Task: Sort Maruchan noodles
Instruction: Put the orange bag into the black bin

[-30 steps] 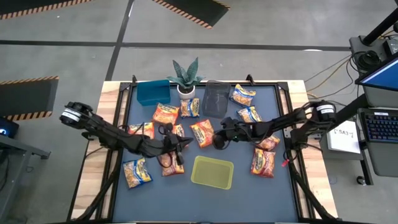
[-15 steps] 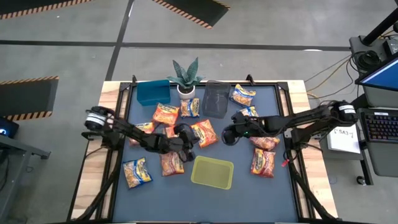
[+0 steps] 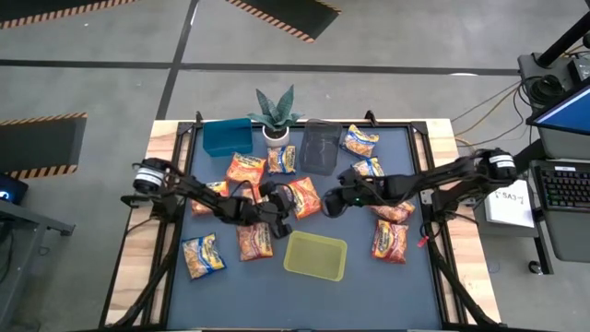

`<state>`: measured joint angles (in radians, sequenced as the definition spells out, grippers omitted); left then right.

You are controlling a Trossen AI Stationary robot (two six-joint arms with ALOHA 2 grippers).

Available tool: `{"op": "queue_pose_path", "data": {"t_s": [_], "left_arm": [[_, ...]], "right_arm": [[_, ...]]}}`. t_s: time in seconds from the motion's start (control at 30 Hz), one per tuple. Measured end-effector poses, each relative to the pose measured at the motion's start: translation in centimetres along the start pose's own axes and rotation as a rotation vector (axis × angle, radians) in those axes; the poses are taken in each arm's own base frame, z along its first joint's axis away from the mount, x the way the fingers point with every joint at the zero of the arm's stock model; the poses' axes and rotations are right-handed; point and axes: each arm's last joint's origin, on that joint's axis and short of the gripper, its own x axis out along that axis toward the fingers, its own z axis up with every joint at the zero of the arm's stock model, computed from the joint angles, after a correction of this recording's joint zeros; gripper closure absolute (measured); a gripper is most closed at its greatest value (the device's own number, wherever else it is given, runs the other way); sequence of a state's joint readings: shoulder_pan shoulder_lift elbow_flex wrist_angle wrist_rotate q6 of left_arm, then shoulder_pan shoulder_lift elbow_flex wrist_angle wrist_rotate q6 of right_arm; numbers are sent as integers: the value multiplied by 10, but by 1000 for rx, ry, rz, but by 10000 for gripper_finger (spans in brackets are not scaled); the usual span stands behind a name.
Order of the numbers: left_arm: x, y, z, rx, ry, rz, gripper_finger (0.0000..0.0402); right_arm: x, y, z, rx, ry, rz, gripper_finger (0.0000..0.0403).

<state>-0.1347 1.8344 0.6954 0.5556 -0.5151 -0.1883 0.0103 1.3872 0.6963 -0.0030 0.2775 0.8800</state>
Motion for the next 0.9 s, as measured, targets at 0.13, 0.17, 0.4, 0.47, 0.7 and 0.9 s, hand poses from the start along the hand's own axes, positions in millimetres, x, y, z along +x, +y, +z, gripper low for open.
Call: {"op": "queue_pose_path", "data": {"t_s": [0.13,0.17,0.4,0.47,0.7,0.9], "left_arm": [[3,3,-5,-1,18,12,402],[3,3,-6,1,23,13,402],[4,4,-12,-11,45,29,402],[4,5,-13,-13,48,28,402],[2,7,-21,-42,76,28,402],[0,9,-26,-73,76,27,402]], "right_arm": [[18,2,-2,22,6,57,224],[22,2,-2,35,4,69,218],[45,-8,-3,80,58,92,169],[50,-9,-2,91,67,120,151],[63,-13,0,114,65,170,96],[74,-13,-1,105,36,227,73]]}}
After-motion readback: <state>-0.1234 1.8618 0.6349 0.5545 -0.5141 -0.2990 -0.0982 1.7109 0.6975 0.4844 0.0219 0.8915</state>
